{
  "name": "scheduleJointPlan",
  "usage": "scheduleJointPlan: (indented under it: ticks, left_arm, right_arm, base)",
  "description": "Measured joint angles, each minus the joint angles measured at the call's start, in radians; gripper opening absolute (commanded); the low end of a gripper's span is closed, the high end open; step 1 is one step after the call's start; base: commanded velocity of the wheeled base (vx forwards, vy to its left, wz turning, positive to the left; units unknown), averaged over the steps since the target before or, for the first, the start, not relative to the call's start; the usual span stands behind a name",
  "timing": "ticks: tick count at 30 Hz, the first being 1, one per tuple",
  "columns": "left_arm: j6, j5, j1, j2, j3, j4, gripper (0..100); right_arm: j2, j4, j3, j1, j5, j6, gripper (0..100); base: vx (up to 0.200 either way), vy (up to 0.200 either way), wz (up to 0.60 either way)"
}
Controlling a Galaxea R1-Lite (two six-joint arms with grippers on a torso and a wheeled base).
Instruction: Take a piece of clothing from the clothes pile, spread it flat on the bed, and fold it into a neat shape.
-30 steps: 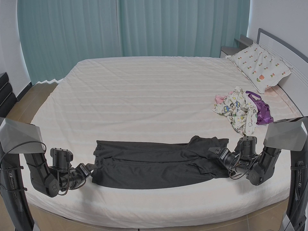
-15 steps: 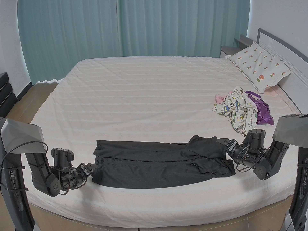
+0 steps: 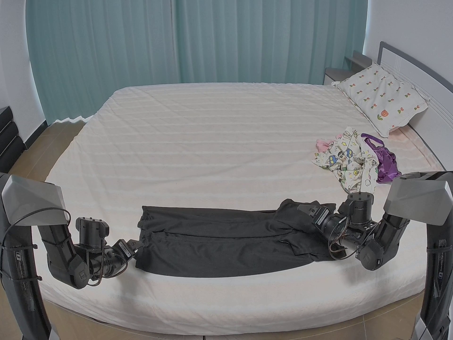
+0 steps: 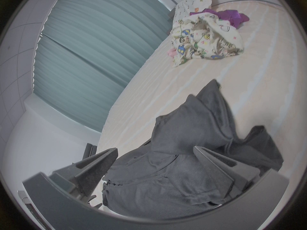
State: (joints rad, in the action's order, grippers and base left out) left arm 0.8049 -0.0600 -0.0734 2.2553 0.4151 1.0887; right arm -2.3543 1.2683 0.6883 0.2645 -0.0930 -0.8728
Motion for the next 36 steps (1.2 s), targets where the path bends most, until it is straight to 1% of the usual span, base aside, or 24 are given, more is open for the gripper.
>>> scheduleJointPlan:
  ticks: [6, 9, 16, 20, 25, 30, 36]
  left_arm:
    - [0.0, 0.0, 0.001, 0.001, 0.0, 0.0, 100]
    - [0.0, 0.0, 0.001, 0.001, 0.0, 0.0, 100]
    - [0.0, 0.0, 0.001, 0.001, 0.0, 0.0, 100]
    - [0.0, 0.0, 0.002, 0.001, 0.0, 0.0, 100]
    - [0.0, 0.0, 0.001, 0.001, 0.0, 0.0, 100]
    - [0.001, 0.0, 0.001, 0.001, 0.0, 0.0, 100]
    - [0.004, 0.0, 0.002, 0.001, 0.002, 0.0, 100]
  right_arm:
    - [-0.061, -0.014, 0.032, 0.008, 0.01, 0.004, 100]
    - [-0.087, -0.03, 0.048, -0.017, 0.011, 0.008, 100]
    - [-0.128, -0.05, 0.085, -0.112, 0.014, 0.036, 100]
    - [-0.147, -0.052, 0.1, -0.142, 0.014, 0.054, 100]
    - [-0.156, -0.052, 0.104, -0.154, 0.019, 0.057, 100]
    - [-0.143, -0.047, 0.094, -0.163, 0.049, 0.058, 100]
    - [-0.075, -0.044, 0.076, -0.166, 0.057, 0.057, 100]
  base:
    - [0.0, 0.0, 0.0]
    - [0.0, 0.0, 0.0]
    - [0.0, 0.0, 0.0]
    - [0.0, 0.0, 0.0]
    - [0.0, 0.0, 0.0]
    - [0.0, 0.0, 0.0]
    - [0.0, 0.0, 0.0]
